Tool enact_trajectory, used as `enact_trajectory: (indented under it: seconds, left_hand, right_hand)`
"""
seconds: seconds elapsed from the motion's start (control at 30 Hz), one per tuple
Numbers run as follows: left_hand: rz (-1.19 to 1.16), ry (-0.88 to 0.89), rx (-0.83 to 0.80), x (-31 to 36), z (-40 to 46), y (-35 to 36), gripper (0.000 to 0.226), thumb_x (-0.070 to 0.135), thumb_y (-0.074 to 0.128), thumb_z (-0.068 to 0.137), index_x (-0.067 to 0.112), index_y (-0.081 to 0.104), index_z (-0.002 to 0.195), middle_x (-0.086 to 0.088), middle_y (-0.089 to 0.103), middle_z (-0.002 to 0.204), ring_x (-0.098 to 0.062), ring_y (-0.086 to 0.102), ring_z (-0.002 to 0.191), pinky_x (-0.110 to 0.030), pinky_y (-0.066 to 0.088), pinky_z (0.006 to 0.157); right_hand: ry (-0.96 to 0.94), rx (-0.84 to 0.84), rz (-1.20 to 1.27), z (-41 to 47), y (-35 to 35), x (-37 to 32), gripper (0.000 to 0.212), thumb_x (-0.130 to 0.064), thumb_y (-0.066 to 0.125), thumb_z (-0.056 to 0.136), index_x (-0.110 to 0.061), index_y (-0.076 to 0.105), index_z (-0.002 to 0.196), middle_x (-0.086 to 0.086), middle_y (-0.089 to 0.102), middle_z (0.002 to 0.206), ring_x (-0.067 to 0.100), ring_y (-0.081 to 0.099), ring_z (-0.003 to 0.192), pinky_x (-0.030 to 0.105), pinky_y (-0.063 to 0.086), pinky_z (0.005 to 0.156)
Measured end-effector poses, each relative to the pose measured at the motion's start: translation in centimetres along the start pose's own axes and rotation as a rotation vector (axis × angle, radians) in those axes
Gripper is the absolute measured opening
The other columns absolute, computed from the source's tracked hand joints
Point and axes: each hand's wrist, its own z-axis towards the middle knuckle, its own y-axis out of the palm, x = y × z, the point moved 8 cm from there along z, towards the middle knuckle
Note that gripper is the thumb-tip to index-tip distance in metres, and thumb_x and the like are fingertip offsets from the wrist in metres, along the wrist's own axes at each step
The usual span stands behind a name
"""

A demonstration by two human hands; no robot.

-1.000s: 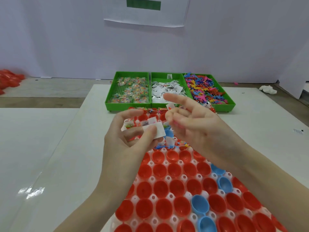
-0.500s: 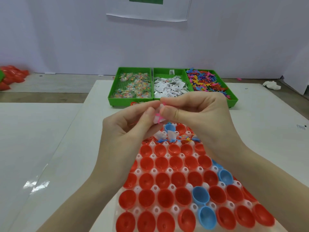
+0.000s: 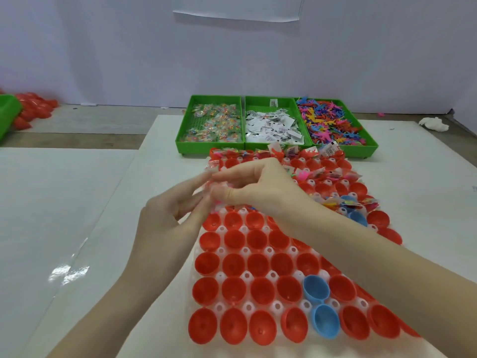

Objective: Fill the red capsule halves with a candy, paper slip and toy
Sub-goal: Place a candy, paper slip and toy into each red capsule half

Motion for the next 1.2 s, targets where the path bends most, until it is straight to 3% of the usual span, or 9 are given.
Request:
enact_trajectory:
  seconds: [0.13, 0.27, 0.5, 0.63, 0.7, 0.9, 1.0, 1.13, 1.2]
  left_hand:
    - [0.303, -0.059, -0.011, -2.5, -0.6, -1.3, 0.028, 0.026, 0.057, 0.087, 0.052, 0.056, 0.097, 0.024, 0.060, 0.110, 0.011, 0.054, 0.105, -0.008, 0.039, 0.089]
    - [0.378, -0.203, -0.068, -5.4, -1.2, -2.2, 0.010, 0.033, 0.059, 0.085, 0.042, 0.061, 0.088, 0.023, 0.062, 0.094, 0.021, 0.053, 0.084, -0.001, 0.038, 0.062]
    - [0.357, -0.206, -0.092, -6.5, -1.8, -1.6, 0.010, 0.033, 0.070, 0.078, 0.038, 0.063, 0.084, 0.022, 0.066, 0.084, 0.010, 0.059, 0.079, -0.006, 0.045, 0.061]
    - [0.319, -0.195, -0.072, -6.6, -2.1, -1.5, 0.012, 0.024, 0.070, 0.079, 0.034, 0.065, 0.084, 0.013, 0.066, 0.091, 0.007, 0.060, 0.078, -0.007, 0.046, 0.062]
    - [0.310, -0.186, -0.076, -6.6, -2.3, -1.4, 0.016, 0.020, 0.071, 0.078, 0.034, 0.065, 0.083, 0.012, 0.064, 0.092, 0.006, 0.060, 0.078, -0.007, 0.047, 0.063]
    - [0.313, -0.144, -0.056, -6.3, -2.6, -1.3, 0.027, 0.013, 0.072, 0.076, 0.040, 0.064, 0.075, 0.009, 0.063, 0.086, 0.003, 0.059, 0.079, -0.013, 0.047, 0.063]
    - [0.387, -0.083, -0.076, -5.6, -2.7, -1.1, 0.038, 0.017, 0.071, 0.077, 0.053, 0.060, 0.070, 0.012, 0.062, 0.080, 0.005, 0.057, 0.082, -0.013, 0.043, 0.067]
    - [0.527, 0.040, -0.195, -4.7, -2.7, -0.7, 0.017, 0.042, 0.056, 0.080, 0.057, 0.062, 0.077, 0.020, 0.057, 0.082, 0.005, 0.052, 0.089, -0.011, 0.040, 0.073]
    - [0.661, 0.118, -0.249, -4.4, -2.7, -0.5, 0.032, 0.056, 0.041, 0.082, 0.044, 0.069, 0.093, 0.020, 0.055, 0.084, 0.002, 0.051, 0.089, -0.016, 0.042, 0.068]
  right_hand:
    - [-0.027, -0.045, -0.296, 0.7, 1.1, 1.4, 0.018, -0.017, 0.078, 0.071, -0.011, 0.075, 0.088, -0.021, 0.056, 0.046, -0.009, 0.052, 0.049, 0.006, 0.038, 0.051]
    - [-0.154, -0.101, -0.534, 0.7, 2.6, 1.5, 0.012, -0.018, 0.080, 0.068, -0.012, 0.075, 0.077, -0.020, 0.050, 0.044, -0.011, 0.050, 0.051, 0.005, 0.037, 0.049]
    - [-0.213, -0.218, -0.725, 0.6, 4.4, 1.6, 0.013, -0.016, 0.077, 0.071, -0.013, 0.075, 0.084, -0.012, 0.060, 0.065, -0.003, 0.052, 0.057, 0.002, 0.036, 0.051]
    - [-0.224, -0.375, -0.776, 0.3, 5.2, 1.8, 0.018, -0.005, 0.069, 0.077, -0.012, 0.075, 0.092, 0.001, 0.071, 0.085, 0.008, 0.063, 0.077, 0.019, 0.051, 0.069]
    - [-0.217, -0.453, -0.814, -0.1, 5.6, 1.9, 0.027, 0.005, 0.060, 0.079, -0.009, 0.073, 0.098, 0.004, 0.072, 0.091, 0.003, 0.063, 0.079, 0.014, 0.050, 0.071]
    - [-0.472, -0.330, -1.153, -1.5, 6.4, 0.2, 0.022, -0.008, 0.052, 0.085, -0.018, 0.067, 0.097, -0.005, 0.047, 0.074, 0.012, 0.045, 0.078, 0.022, 0.029, 0.054]
    - [-0.551, -0.379, -1.247, -1.6, 7.4, -0.2, 0.022, -0.009, 0.050, 0.087, -0.019, 0.069, 0.091, -0.004, 0.056, 0.079, 0.010, 0.035, 0.077, 0.022, 0.030, 0.058]
    - [-0.335, -0.497, -1.141, -0.6, 6.6, 0.4, 0.019, -0.011, 0.056, 0.086, -0.016, 0.072, 0.094, -0.001, 0.063, 0.084, 0.015, 0.054, 0.081, 0.031, 0.046, 0.066]
    - [-0.222, -0.564, -1.039, -0.5, 5.7, 0.7, 0.019, -0.014, 0.057, 0.087, -0.016, 0.071, 0.099, 0.000, 0.068, 0.088, 0.015, 0.060, 0.081, 0.034, 0.053, 0.072]
